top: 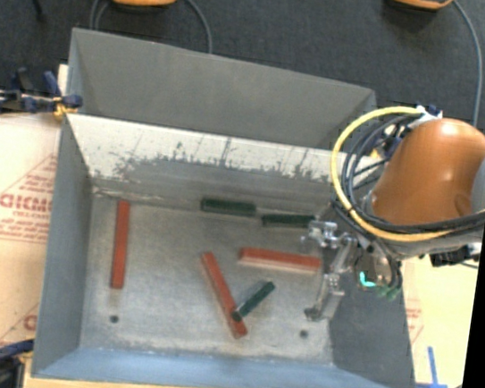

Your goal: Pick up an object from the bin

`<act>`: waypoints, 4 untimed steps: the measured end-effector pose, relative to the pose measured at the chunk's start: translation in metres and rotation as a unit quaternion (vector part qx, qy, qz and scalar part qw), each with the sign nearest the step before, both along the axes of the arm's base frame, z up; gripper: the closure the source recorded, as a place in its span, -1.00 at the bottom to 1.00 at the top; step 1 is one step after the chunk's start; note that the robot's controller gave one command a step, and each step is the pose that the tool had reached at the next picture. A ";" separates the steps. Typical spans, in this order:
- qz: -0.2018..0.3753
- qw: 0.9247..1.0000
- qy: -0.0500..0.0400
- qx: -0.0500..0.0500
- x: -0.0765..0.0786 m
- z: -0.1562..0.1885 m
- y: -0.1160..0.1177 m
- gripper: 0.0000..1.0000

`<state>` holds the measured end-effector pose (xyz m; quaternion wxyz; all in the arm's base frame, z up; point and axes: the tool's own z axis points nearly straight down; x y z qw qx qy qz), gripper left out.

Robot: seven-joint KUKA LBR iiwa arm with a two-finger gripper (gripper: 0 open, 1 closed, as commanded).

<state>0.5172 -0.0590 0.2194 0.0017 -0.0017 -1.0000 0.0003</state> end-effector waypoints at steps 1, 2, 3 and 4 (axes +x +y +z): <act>0.001 1.000 -0.004 0.000 0.002 0.004 0.000 -1.00; 0.012 1.000 -0.009 -0.001 0.020 -0.035 -0.003 -1.00; -0.037 0.999 -0.002 0.000 0.032 -0.074 0.017 -1.00; -0.103 0.995 -0.004 0.002 0.036 -0.100 0.002 -1.00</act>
Offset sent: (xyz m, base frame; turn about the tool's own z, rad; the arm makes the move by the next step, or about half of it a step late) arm 0.0488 -0.0078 -0.1297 -0.0720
